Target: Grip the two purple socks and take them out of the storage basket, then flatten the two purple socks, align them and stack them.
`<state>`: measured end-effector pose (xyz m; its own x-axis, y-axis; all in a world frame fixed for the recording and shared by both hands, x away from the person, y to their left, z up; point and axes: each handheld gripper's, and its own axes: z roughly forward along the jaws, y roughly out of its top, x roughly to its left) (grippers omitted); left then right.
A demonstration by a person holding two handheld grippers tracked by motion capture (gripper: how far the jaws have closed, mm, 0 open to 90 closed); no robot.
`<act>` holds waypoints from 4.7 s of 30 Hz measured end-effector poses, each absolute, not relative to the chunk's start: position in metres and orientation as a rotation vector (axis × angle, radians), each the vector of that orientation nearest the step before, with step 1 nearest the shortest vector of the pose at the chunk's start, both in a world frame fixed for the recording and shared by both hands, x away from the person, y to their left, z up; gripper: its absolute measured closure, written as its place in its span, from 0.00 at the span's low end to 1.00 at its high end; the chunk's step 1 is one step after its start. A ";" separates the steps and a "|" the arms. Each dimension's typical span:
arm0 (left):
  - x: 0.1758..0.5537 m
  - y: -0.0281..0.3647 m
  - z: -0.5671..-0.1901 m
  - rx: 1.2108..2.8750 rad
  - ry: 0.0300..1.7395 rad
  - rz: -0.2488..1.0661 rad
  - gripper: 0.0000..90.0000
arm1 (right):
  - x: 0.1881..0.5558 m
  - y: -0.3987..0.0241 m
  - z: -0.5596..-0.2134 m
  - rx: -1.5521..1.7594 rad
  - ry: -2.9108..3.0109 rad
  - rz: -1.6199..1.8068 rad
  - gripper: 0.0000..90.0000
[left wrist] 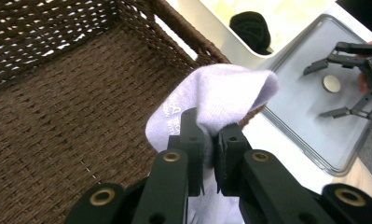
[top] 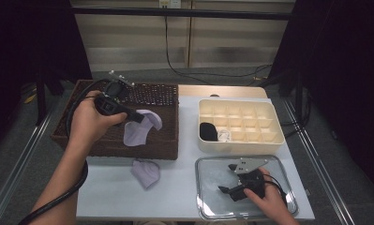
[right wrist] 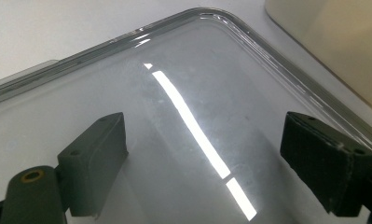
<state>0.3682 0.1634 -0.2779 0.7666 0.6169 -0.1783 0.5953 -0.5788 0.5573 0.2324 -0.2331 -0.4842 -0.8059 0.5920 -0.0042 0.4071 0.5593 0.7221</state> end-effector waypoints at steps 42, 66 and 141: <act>0.321 0.127 -0.303 2.372 0.735 -0.045 0.93 | 0.233 -0.233 -0.484 0.830 2.548 1.083 0.16; 0.309 0.108 -0.339 2.386 0.689 -0.103 0.92 | 0.233 -0.233 -0.484 0.831 2.549 1.086 0.16; 0.259 0.075 -0.461 2.460 0.531 -0.112 0.71 | 0.233 -0.233 -0.484 0.830 2.549 1.087 0.16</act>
